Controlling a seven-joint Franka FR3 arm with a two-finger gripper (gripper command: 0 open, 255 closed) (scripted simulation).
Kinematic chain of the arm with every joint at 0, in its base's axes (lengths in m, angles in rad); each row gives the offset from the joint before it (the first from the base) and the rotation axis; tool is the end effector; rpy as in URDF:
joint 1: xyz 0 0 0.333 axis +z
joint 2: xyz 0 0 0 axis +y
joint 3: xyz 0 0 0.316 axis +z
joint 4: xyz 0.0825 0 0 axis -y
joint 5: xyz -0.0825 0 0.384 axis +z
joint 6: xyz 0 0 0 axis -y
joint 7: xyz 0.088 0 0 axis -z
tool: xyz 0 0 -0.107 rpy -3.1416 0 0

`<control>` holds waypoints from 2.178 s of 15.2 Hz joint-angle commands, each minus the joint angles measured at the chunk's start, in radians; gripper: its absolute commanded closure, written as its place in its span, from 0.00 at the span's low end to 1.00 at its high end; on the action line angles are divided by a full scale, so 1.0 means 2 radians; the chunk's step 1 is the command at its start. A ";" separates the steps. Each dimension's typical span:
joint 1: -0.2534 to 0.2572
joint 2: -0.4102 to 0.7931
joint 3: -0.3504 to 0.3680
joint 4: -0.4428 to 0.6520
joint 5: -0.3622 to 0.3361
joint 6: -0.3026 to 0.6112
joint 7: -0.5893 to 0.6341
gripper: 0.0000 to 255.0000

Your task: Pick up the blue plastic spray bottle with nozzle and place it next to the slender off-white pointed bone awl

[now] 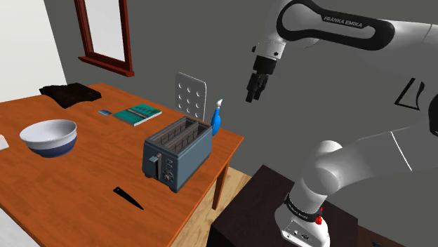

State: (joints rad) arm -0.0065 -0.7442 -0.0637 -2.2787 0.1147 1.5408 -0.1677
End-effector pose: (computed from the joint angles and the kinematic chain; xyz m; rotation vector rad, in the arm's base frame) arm 0.3159 -0.0164 0.6120 -2.9800 -0.1759 -0.0340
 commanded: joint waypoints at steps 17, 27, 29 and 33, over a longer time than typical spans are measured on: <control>-0.052 0.334 -0.013 0.201 0.055 0.060 0.199 0.00; -0.091 0.524 -0.047 0.357 0.104 0.045 0.301 0.00; -0.101 0.560 -0.053 0.390 0.116 0.039 0.321 0.00; -0.125 0.630 -0.065 0.455 0.140 0.026 0.361 0.00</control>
State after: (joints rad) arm -0.2446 0.4719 -0.1879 -1.4150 0.3801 1.6028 0.5305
